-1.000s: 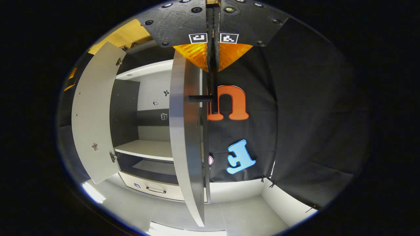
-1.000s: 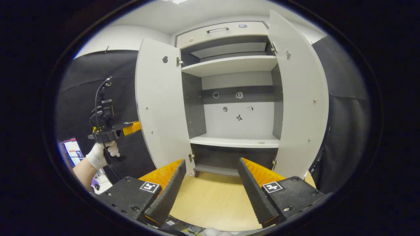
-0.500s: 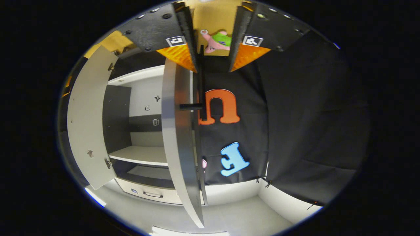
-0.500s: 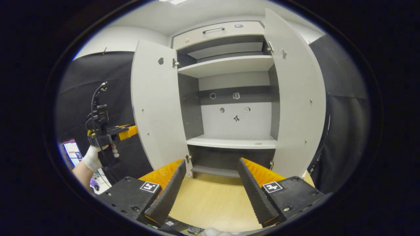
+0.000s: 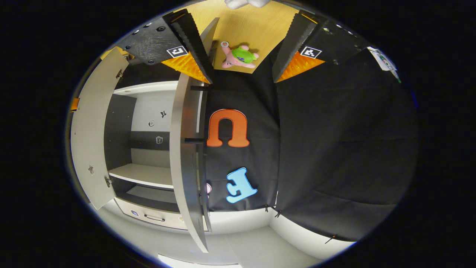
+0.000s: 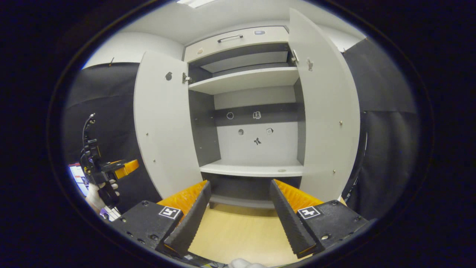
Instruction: Open the right door of the double-door shoe cabinet with the right hand, and open the left door with the left hand.
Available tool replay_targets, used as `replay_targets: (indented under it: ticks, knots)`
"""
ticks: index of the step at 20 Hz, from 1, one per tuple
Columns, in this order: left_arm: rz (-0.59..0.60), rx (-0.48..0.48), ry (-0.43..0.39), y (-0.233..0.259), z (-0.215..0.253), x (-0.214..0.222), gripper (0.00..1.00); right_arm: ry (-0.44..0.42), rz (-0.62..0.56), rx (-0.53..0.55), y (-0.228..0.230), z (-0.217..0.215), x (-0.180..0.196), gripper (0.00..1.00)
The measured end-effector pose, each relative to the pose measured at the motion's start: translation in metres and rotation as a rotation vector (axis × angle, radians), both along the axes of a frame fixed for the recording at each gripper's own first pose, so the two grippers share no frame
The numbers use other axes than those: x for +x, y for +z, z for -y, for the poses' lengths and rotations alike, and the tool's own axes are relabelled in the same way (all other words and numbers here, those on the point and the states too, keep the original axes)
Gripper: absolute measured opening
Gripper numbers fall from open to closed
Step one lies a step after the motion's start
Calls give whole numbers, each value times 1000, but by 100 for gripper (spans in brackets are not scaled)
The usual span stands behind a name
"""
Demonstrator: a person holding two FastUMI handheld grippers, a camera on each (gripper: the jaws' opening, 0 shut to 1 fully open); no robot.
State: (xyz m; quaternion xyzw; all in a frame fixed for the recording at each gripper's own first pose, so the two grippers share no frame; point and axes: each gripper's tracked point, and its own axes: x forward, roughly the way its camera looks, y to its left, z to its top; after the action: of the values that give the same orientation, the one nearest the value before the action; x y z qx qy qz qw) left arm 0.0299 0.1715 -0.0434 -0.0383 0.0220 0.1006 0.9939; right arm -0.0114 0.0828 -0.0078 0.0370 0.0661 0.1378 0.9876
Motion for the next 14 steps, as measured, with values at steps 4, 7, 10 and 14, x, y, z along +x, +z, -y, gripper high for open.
replay_targets:
  ticks: [4, 7, 10, 14]
  knots:
    - [29, 53, 3, 31, 10, -14, 94, -10, 13, -14, 4, 3, 3, 97]
    - [75, 100, -13, 63, 29, -23, 93, -41, 32, -30, 9, 12, 6, 97]
    - [102, 104, -38, 86, 61, -26, 81, -82, 47, -29, 15, 25, 7, 97]
    - [113, 118, -72, 94, 102, -23, 97, -124, 64, -22, 22, 39, 6, 99]
